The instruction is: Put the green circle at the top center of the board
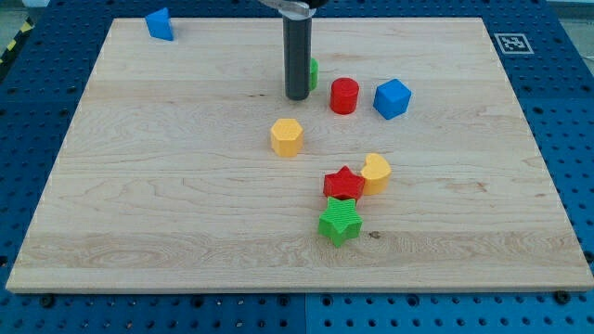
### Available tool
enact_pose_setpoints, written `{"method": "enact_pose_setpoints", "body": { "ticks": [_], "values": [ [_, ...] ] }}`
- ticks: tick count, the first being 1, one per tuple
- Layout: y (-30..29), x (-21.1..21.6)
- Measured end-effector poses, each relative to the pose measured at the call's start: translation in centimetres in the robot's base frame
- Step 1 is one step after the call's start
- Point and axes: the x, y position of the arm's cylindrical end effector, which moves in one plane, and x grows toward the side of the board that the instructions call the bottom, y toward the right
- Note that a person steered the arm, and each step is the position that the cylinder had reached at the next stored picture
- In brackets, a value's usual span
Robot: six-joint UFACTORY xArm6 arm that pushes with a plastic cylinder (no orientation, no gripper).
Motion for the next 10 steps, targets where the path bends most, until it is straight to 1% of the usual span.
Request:
{"method": "enact_pose_setpoints", "body": {
  "ticks": [2,3,4,5,10],
  "values": [
    [0.1,-3.5],
    [1.3,-3.8],
    [4.0,-3.2],
    [4.0,-3.0],
    [3.9,-7.1]
  ]
}}
